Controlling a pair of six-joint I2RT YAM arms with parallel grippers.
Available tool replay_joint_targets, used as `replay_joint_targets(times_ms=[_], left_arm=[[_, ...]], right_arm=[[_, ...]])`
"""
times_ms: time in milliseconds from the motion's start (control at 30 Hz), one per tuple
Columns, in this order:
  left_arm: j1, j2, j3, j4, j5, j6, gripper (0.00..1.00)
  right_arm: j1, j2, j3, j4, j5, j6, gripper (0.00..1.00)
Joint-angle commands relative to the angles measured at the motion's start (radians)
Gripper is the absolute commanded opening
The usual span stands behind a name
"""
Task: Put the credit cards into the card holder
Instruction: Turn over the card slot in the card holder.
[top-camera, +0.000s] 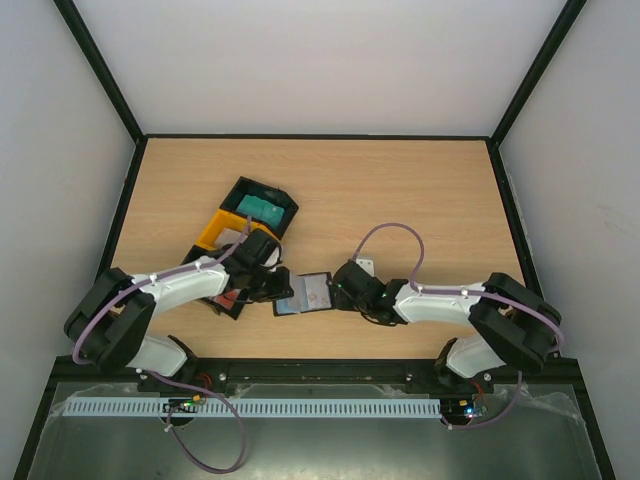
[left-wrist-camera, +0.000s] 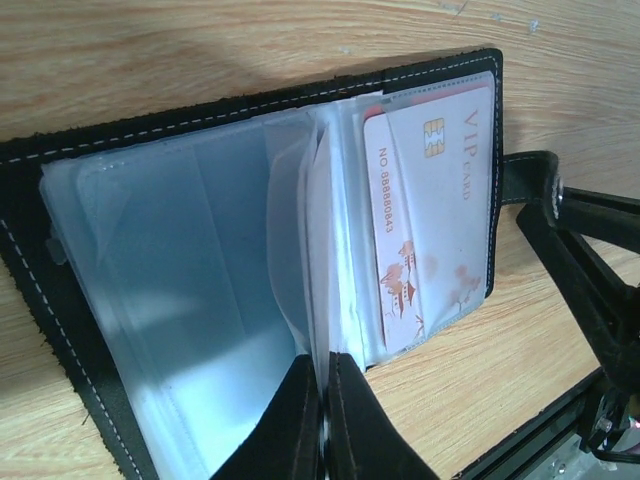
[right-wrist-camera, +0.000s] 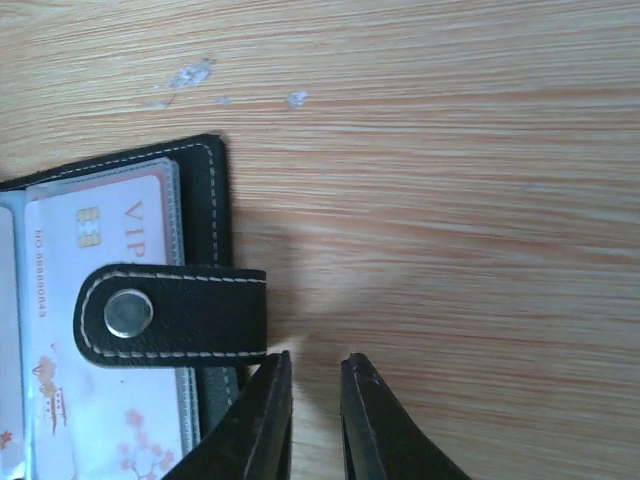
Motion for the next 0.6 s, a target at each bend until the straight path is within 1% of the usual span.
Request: replay_joint_targets(times_ms=[0, 67, 100, 167, 300, 567], left_arm=[[0.004, -0.002, 0.024, -0.082, -0.023, -0.027, 0.03], [0.003, 0.003, 0.033, -0.069, -0.006, -0.034, 0.14], [0.003, 0.006, 0.038, -0.060, 0.005, -0.037, 0.23], [0.001, 0.010, 0.049, -0.046, 0.025, -0.040, 0.31], [-0.008, 0.012, 0.069, -0.008, 0.076, -0.048, 0.37], [-0.015, 0.020, 0.065, 0.108, 0.187, -0.061, 0.44]], right_arm=[[0.013, 0.048, -0.011, 0.022, -0.014, -0.027, 0.15], [0.011, 0.057, -0.013, 0.024, -0.016, -0.034, 0.15], [0.011, 0.061, -0.015, 0.029, -0.020, -0.036, 0.15], [0.011, 0.067, -0.020, 0.044, -0.031, -0.036, 0.15], [0.011, 0.074, -0.024, 0.060, -0.041, -0.033, 0.15], [0.012, 0.045, -0.038, 0.065, -0.019, -0.006, 0.15]])
